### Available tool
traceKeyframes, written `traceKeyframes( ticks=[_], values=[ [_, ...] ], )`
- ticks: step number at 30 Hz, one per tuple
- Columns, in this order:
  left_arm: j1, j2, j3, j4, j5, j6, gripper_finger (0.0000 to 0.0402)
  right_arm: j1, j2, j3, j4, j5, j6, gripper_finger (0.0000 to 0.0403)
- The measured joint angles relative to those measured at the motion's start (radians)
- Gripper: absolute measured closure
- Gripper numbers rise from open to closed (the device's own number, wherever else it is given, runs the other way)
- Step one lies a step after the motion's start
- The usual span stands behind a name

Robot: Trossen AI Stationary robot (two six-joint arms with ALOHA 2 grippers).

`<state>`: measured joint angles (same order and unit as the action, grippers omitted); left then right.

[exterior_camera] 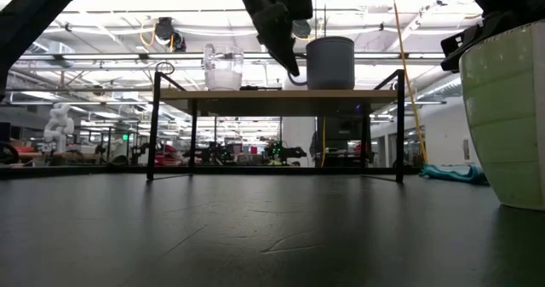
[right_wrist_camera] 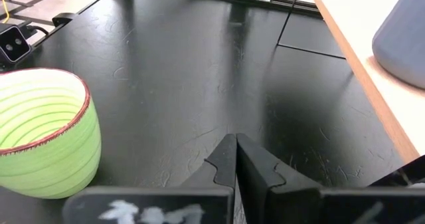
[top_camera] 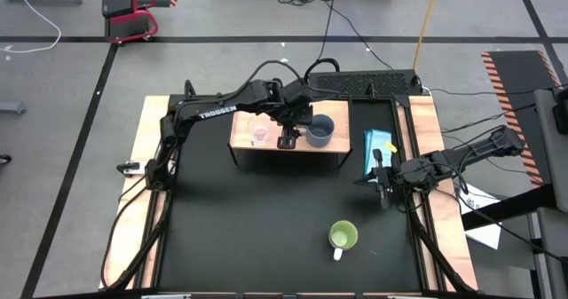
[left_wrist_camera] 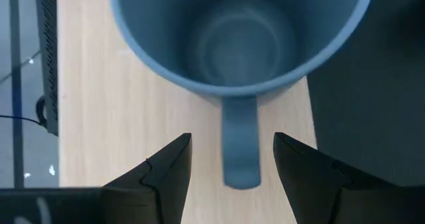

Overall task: Stack small to large cups/mugs on shelf
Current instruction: Put the gray mug on the shelf

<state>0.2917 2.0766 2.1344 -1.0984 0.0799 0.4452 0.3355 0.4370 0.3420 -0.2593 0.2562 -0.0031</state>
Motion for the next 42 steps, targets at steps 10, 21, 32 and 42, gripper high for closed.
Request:
traceKeyframes(
  ticks=[10,21,32,42],
  values=[
    [0.001,-0.002,-0.004,0.037,0.000,0.014,0.0190,0.000,0.000,0.000,0.000,0.000,-0.002,0.0403],
    [0.001,-0.002,-0.004,0.054,0.008,-0.010,0.0309,0.000,0.000,-0.015,0.014,0.000,-0.005,0.0403],
    [0.001,-0.002,-0.004,0.055,0.009,-0.015,0.0355,0.000,0.000,-0.115,0.158,0.000,-0.018,0.0403],
    [-0.019,-0.002,-0.004,0.091,0.004,-0.144,0.0355,0.000,-0.001,-0.115,0.181,0.000,-0.035,0.0403]
  ],
)
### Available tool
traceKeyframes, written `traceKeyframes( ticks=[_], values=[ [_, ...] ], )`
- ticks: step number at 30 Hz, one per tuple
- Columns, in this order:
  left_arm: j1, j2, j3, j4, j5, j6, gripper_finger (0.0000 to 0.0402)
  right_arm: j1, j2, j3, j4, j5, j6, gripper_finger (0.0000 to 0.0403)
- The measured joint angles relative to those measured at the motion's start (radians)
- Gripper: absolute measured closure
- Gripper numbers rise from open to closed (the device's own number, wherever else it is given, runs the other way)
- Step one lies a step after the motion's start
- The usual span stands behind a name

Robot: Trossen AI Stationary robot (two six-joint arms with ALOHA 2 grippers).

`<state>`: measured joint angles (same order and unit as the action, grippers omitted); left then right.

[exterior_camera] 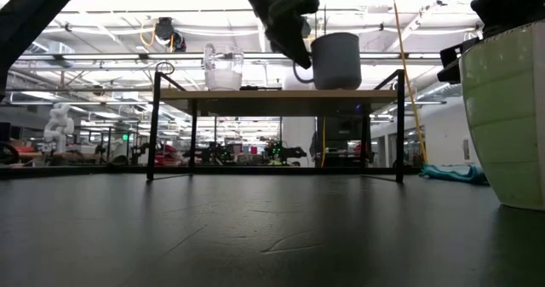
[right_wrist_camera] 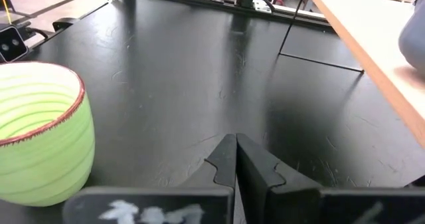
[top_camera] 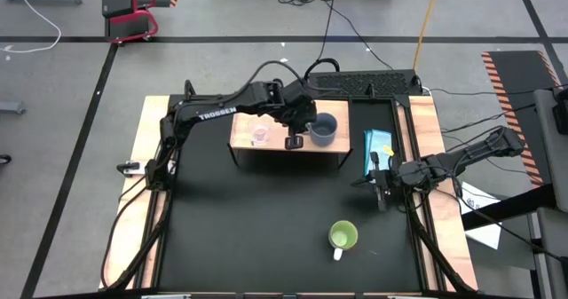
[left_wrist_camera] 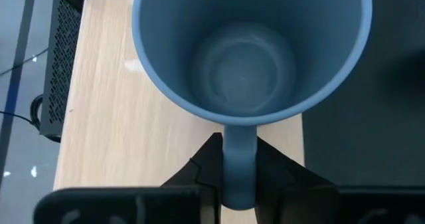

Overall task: Stack small to large cups/mugs on shelf
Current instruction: Put the gray mug on the shelf

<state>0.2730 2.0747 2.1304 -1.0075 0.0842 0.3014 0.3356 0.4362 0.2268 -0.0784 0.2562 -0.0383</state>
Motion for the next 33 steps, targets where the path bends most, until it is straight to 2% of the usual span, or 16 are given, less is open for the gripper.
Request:
traceKeyframes(
  ticks=[8,14,22,30,33],
  values=[
    [-0.028,0.000,0.000,0.026,-0.018,-0.113,0.0355,0.000,0.000,0.000,0.000,0.000,0.000,0.0403],
    [-0.075,-0.012,0.000,0.052,-0.143,-0.152,0.0355,0.000,0.000,0.000,0.000,0.000,-0.012,0.0403],
    [-0.095,-0.118,0.000,0.097,-0.206,-0.161,0.0355,0.000,-0.001,0.000,0.004,0.000,-0.013,0.0403],
    [-0.096,-0.209,0.000,0.077,-0.310,-0.264,0.0355,0.000,-0.003,0.000,0.022,-0.026,-0.011,0.0403],
    [-0.104,-0.225,0.001,0.045,-0.379,-0.339,0.0355,0.000,-0.002,0.000,0.027,-0.026,-0.015,0.0403]
  ],
)
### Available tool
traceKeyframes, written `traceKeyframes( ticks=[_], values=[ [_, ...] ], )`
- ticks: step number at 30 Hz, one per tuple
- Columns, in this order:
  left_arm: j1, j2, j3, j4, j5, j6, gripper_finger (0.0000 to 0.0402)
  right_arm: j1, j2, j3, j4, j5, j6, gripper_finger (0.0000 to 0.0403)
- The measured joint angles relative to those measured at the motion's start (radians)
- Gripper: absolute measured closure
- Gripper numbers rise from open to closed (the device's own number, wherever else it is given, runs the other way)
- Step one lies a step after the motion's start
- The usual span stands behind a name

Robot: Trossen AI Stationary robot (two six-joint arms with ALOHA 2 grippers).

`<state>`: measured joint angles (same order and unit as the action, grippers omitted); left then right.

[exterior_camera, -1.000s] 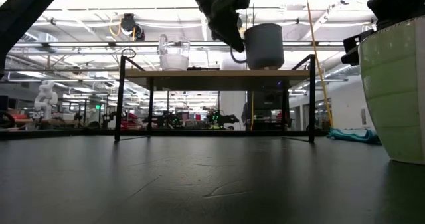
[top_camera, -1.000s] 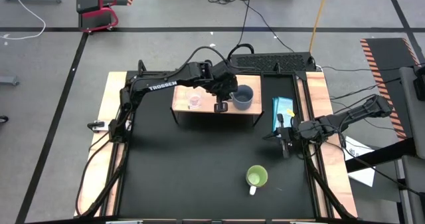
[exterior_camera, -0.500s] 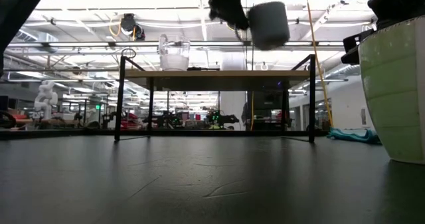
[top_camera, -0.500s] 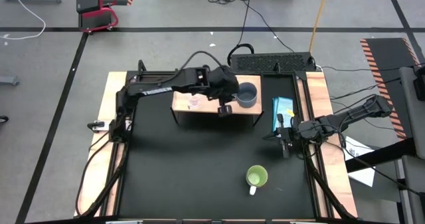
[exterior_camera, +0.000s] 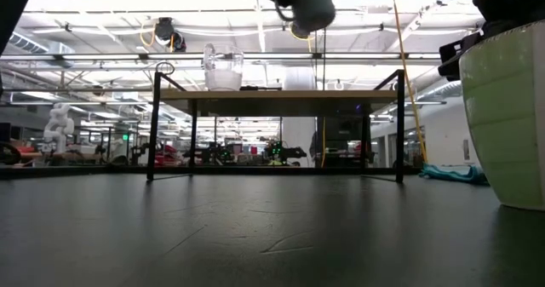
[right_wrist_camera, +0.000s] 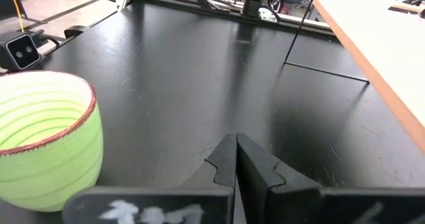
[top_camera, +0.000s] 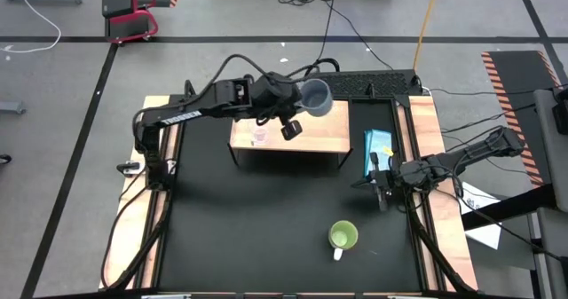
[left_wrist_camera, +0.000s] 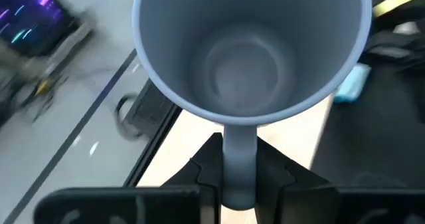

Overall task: Stack small to large cups/mugs on shelf
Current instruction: Put the gray mug on the shelf

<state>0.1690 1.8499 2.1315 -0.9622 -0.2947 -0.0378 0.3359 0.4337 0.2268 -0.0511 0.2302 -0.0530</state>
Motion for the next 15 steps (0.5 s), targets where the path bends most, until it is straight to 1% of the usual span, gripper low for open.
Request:
traceKeyframes(
  ticks=[8,10,15],
  values=[
    [-0.069,-0.001,0.000,-0.149,-0.177,-0.214,0.0355,0.000,0.000,0.000,0.018,0.000,-0.020,0.0403],
    [-0.082,-0.002,0.000,-0.177,-0.177,-0.251,0.0355,0.000,0.000,0.000,0.027,0.000,-0.029,0.0403],
    [-0.093,-0.001,0.000,-0.244,-0.136,-0.389,0.0355,0.000,0.000,0.000,0.031,0.000,-0.037,0.0403]
  ],
)
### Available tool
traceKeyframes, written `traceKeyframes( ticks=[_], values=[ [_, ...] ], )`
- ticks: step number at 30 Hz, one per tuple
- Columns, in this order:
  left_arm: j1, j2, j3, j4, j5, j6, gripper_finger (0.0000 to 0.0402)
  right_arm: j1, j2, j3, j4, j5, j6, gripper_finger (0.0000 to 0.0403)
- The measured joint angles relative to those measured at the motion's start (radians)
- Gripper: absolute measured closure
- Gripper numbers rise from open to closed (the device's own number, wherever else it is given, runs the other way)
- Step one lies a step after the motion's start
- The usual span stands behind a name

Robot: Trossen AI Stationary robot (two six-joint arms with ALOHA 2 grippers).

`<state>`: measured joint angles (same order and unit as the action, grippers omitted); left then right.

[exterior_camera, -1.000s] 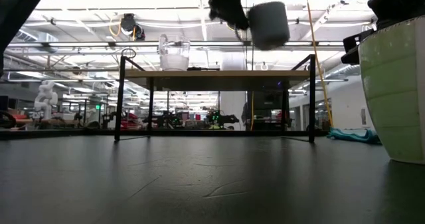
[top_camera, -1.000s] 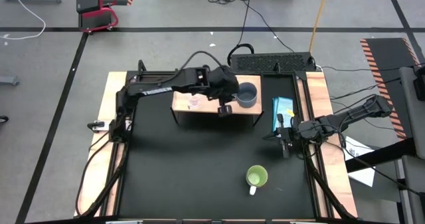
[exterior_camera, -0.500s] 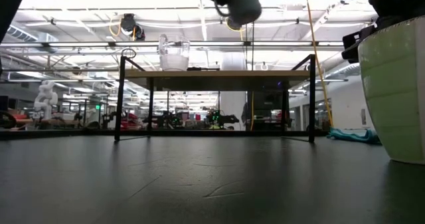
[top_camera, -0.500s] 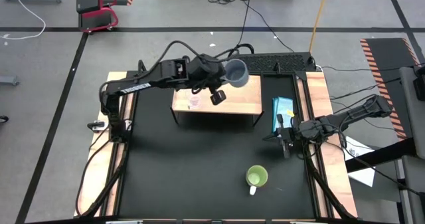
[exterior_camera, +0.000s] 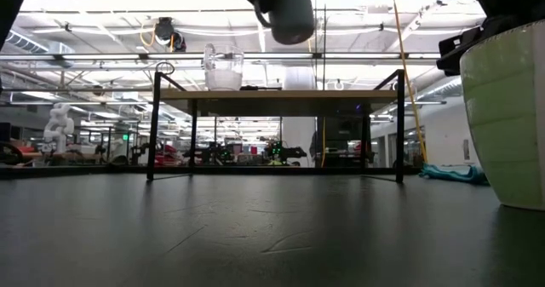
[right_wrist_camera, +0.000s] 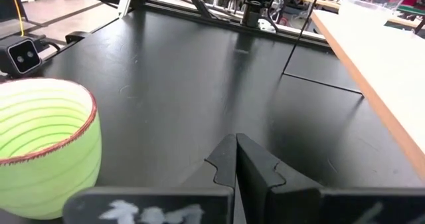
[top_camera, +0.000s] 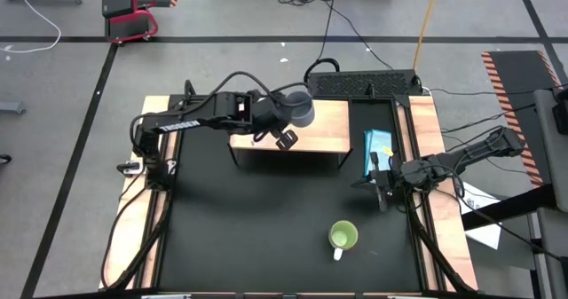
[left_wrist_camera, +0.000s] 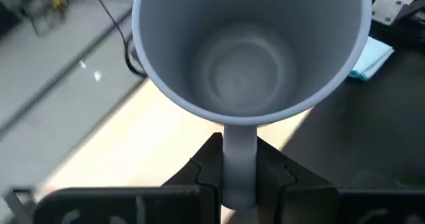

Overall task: Stack small to large cups/mugs on shelf
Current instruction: Put the gray mug on the shelf

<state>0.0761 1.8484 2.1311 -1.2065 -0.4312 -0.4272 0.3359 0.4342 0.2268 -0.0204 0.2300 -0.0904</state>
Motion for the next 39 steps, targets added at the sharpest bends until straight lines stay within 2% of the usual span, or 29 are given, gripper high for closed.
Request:
traceKeyframes(
  ticks=[8,16,25,30,39],
  values=[
    [-0.021,0.017,-0.001,-0.070,0.051,-0.186,0.0355,0.000,0.000,0.000,0.002,0.000,0.000,0.0403],
    [-0.075,0.044,0.000,-0.080,0.032,-0.226,0.0355,0.000,0.000,0.000,0.002,0.000,-0.001,0.0403],
    [-0.147,0.135,0.000,-0.080,-0.072,-0.292,0.0355,0.000,0.002,0.000,-0.004,0.000,0.000,0.0403],
    [-0.157,0.182,-0.001,-0.079,-0.089,-0.318,0.0355,0.000,0.002,-0.001,-0.005,0.000,0.000,0.0403],
    [-0.152,0.186,-0.001,-0.096,-0.115,-0.348,0.0355,0.000,0.002,-0.001,-0.006,0.000,0.002,0.0403]
  ],
)
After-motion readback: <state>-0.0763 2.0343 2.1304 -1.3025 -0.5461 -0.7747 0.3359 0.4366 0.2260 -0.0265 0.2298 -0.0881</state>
